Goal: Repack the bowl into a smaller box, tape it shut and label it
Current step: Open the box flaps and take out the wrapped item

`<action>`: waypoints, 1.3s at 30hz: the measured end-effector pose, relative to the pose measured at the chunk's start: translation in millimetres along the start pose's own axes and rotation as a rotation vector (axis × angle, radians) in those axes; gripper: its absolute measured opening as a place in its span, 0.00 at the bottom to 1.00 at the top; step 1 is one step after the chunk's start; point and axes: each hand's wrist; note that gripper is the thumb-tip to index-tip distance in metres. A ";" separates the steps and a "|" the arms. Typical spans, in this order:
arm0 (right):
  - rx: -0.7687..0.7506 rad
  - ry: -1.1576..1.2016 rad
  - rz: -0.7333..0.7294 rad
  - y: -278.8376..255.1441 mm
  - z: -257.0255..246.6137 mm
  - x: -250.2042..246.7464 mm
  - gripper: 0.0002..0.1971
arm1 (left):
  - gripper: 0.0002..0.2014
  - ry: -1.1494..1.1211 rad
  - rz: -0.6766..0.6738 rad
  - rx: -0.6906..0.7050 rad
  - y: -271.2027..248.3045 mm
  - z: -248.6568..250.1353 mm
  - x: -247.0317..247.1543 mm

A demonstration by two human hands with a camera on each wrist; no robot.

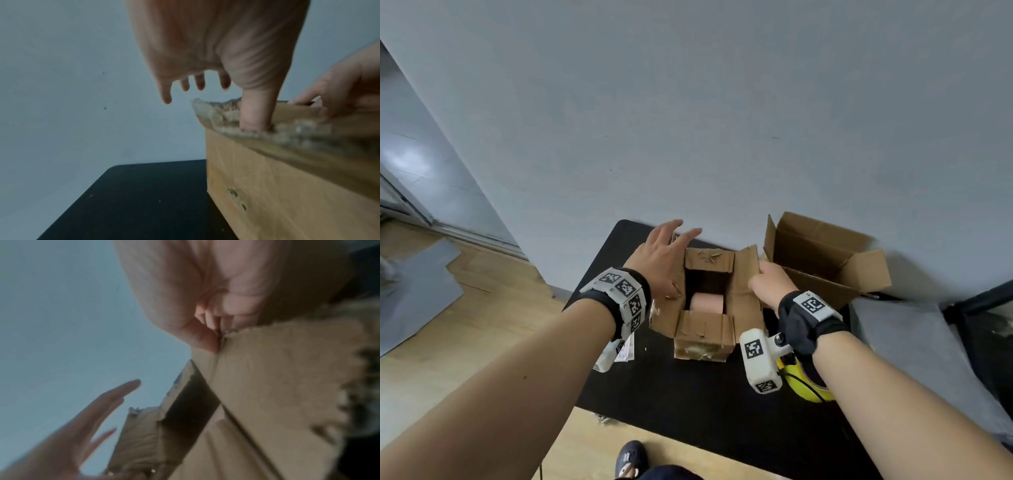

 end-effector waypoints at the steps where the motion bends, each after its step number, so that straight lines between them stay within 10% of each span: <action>1: 0.004 0.024 0.004 -2.7 4.2 -1.3 0.21 | 0.51 0.090 -0.042 0.062 1.6 -0.1 -0.7; 6: -0.252 -0.439 0.344 -22.7 6.4 0.8 0.23 | 0.35 0.182 -0.239 0.165 13.8 10.2 0.7; 10: -0.396 -0.702 0.184 -40.8 -5.7 25.0 0.12 | 0.40 0.161 -0.258 0.112 16.6 12.2 10.6; 22: -0.095 -0.423 0.000 -46.0 -12.7 25.2 0.15 | 0.18 0.485 -0.155 -0.029 31.6 9.9 7.1; 39: 0.099 -0.680 0.040 -28.1 -25.3 59.8 0.14 | 0.13 0.025 0.042 -0.077 20.8 -21.3 -6.9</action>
Point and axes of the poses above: each hand's wrist, its own y-axis towards the middle knuckle, its own x-axis out of the palm, z = x × y, and after that the axes turned 7 degrees about x, right-handed
